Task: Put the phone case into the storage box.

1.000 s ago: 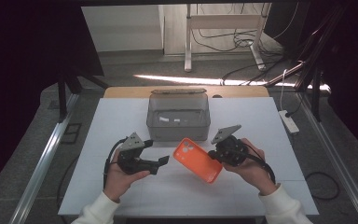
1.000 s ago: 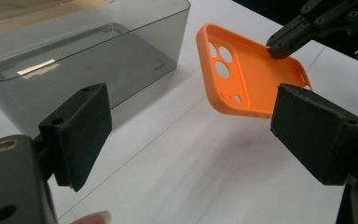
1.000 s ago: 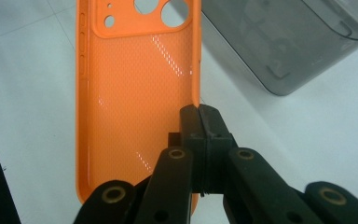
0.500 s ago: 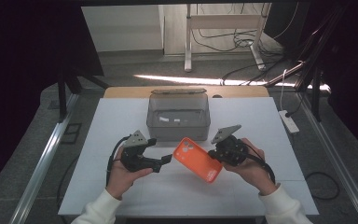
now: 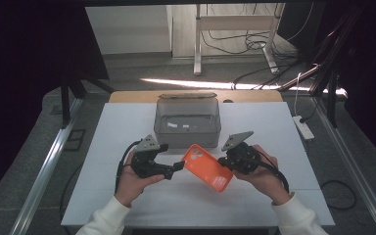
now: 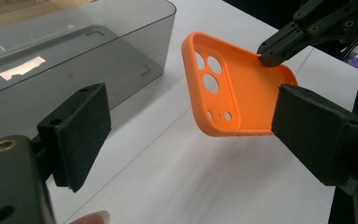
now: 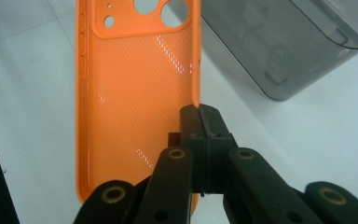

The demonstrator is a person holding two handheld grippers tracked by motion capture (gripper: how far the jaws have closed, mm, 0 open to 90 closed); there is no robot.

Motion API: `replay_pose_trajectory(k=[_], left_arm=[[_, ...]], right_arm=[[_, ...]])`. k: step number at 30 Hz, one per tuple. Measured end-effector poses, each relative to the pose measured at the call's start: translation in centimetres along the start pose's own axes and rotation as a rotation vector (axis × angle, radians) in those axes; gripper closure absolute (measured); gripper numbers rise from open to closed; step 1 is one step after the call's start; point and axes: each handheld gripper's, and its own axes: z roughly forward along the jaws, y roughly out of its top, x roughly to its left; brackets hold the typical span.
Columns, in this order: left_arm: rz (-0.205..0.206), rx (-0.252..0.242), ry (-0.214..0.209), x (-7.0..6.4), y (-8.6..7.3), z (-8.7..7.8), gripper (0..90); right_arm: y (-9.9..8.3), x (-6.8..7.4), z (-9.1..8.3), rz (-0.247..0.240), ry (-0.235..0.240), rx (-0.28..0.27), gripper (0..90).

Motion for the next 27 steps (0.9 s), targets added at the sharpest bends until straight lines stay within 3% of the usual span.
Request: replay_pose_trajectory(k=[11,14,22,27], left_arm=[[-0.006,0.012,-0.025,0.0,0.4,0.9,12.6],[-0.009,0.014,-0.054,0.0,0.4,1.2,12.5],[0.009,0.030,-0.059,0.0,0.7,1.7,13.2],[-0.001,0.045,-0.071,0.2,0.9,2.2,14.4]], right_arm=[[0.1,0.2,0.0,-0.005,0.003,-0.001,90.0],[0.1,0.2,0.0,-0.009,0.001,-0.001,90.0],[0.1,0.3,0.1,-0.010,0.003,-0.002,90.0],[0.2,0.4,0.1,-0.008,0.010,0.000,90.0]])
